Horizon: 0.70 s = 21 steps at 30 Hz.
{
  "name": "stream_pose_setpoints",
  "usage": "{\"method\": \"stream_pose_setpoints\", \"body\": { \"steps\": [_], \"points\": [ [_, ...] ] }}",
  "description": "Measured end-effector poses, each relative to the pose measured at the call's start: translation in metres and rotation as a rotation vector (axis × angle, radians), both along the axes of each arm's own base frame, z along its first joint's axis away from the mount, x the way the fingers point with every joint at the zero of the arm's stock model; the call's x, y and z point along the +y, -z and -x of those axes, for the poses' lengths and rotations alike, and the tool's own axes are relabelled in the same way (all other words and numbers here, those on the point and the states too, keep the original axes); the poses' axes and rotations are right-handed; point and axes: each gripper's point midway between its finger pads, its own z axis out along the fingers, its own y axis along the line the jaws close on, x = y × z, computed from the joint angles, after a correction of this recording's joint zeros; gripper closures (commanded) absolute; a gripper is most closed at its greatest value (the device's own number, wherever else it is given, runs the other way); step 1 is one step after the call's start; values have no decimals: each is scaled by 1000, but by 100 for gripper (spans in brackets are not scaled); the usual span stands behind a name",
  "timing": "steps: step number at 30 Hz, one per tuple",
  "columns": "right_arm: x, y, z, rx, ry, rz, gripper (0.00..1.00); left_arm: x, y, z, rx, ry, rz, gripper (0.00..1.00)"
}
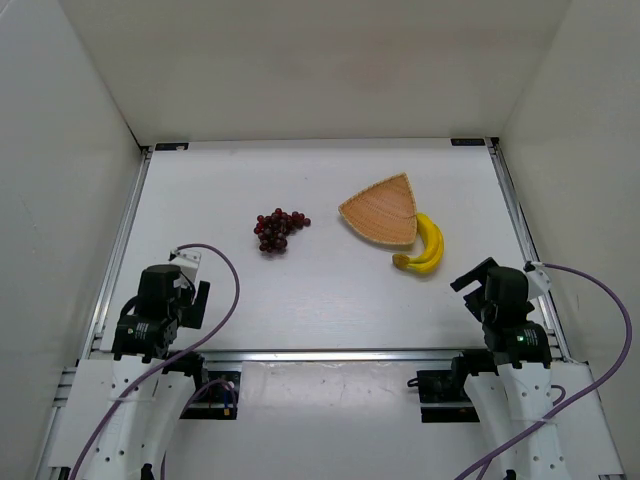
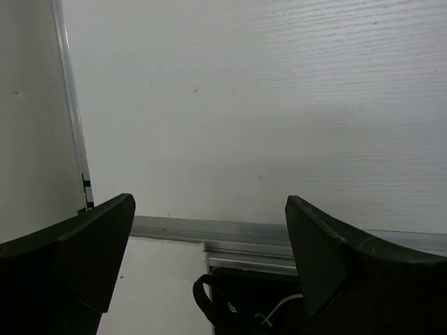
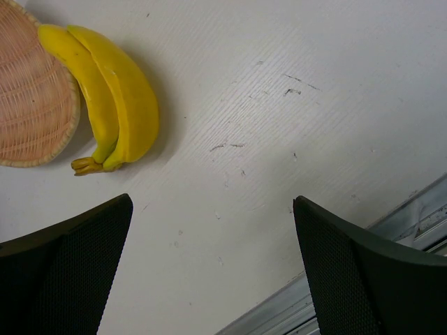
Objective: Place and organize the fake fruits in the fruit bowl
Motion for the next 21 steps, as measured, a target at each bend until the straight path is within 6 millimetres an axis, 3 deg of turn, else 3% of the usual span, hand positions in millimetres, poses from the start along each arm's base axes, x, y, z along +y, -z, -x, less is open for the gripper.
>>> {"method": "stream_pose_setpoints", "body": {
  "steps": [9, 12, 14, 17, 21],
  "points": [
    [0, 6, 0, 38, -6, 4, 0, -11, 3, -3, 41, 79, 26, 0],
    [3, 13, -1, 85, -29, 6, 0, -26, -6, -21, 138, 151, 69, 0],
    [5, 17, -3, 125, -49, 9, 0, -40, -21, -49, 202, 207, 89, 0],
    [9, 18, -9, 153, -78, 4, 0, -75, -37, -108, 242, 316, 114, 0],
    [14, 15, -16, 141, -104, -8, 0, -127, -31, -168, 293, 441, 165, 0]
  ]
}}
